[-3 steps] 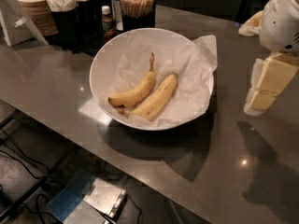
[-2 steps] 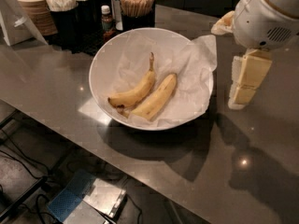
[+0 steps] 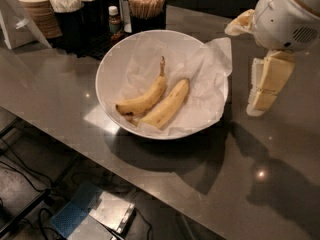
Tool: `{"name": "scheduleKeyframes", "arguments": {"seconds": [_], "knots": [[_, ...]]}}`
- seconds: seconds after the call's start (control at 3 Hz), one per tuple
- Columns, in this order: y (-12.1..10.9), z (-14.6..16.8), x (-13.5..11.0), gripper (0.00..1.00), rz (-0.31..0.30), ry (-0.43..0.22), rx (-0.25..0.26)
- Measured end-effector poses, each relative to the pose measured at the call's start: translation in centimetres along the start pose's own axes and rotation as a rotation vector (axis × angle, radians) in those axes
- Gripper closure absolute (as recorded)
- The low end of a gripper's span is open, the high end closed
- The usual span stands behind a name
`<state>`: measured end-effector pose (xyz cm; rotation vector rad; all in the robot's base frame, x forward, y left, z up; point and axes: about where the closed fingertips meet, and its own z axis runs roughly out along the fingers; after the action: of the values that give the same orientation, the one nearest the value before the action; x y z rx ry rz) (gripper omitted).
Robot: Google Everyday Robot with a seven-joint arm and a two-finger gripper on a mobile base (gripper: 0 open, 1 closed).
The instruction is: Pick banana from white bowl
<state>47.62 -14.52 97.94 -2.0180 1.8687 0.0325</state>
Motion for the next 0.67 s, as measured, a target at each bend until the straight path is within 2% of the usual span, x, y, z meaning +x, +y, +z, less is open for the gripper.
{"name": "scheduleKeyframes", "arguments": {"seconds": [0.33,0.67], "knots": [[1.4,1.1,-1.8,0.0,-0.029,-0.153,0.006],[2.8,1.8,-5.2,0.0,0.017,-0.337,0.055]]}}
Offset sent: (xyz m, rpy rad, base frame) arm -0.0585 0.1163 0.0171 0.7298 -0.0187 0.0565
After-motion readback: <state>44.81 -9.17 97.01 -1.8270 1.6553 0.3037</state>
